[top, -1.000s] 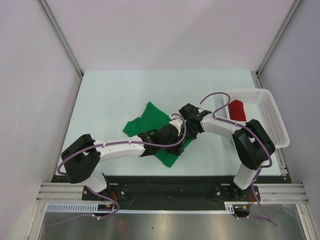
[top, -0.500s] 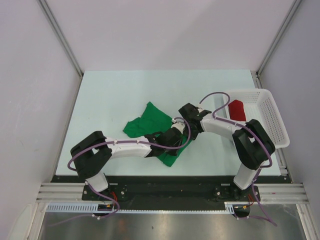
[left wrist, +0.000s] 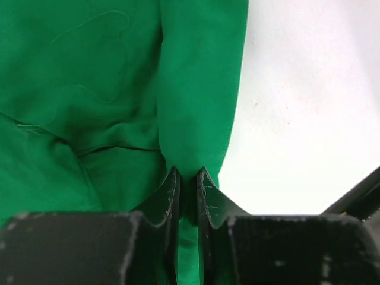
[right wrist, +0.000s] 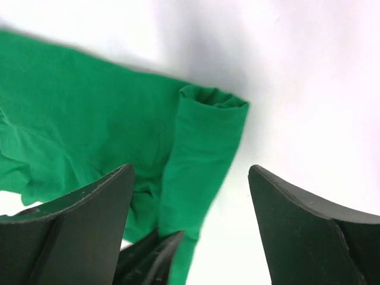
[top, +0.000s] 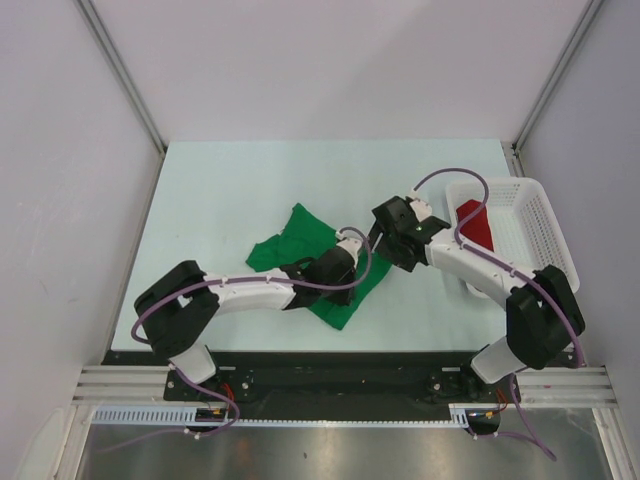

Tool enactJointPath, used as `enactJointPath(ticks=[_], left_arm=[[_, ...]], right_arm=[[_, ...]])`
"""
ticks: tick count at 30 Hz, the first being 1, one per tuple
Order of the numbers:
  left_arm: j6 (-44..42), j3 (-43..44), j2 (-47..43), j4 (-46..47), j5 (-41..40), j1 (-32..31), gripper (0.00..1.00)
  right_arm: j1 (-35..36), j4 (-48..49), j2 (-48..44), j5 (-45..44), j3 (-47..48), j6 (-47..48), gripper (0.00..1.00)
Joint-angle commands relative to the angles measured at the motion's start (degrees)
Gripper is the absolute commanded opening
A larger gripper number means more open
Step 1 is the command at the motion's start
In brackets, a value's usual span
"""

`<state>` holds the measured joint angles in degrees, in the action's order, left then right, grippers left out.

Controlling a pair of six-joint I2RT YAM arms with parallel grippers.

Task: Roll the t-shirts
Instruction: Roll the T-shirt to the center of the board.

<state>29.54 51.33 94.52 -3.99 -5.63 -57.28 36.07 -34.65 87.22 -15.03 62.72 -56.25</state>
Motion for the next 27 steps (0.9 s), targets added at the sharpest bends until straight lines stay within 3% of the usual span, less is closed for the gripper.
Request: enactJointPath(ticks=[1,5,8,14,27], left_arm=[[1.9,-3.2,-2.8,3.1,5.1,4.2,0.09],[2.8,-5.4,-3.0,5.7,10.8,6.8,0.10],[3.9,-6.3,-2.5,7.1,14.8,8.6,0.11],[6.8,-9.4,-2.1,10.8,20.3,11.9,0.12],[11.1,-12.7,-0.2,15.3,26.8,16.0,0.15]], right_arm=[[0.9,-1.6,-3.5,-6.3,1.0,3.2,0.84],[0.4,0.1,-5.6,-3.7,-0.7,5.9,0.81],[0.8,3.5,-6.2,-0.5,-2.6,7.3,0.63],[2.0,9.2,-5.3,2.0,-7.2,6.6,0.41],[5.7,16.2,0.1,3.5,-8.8,5.4,0.41]])
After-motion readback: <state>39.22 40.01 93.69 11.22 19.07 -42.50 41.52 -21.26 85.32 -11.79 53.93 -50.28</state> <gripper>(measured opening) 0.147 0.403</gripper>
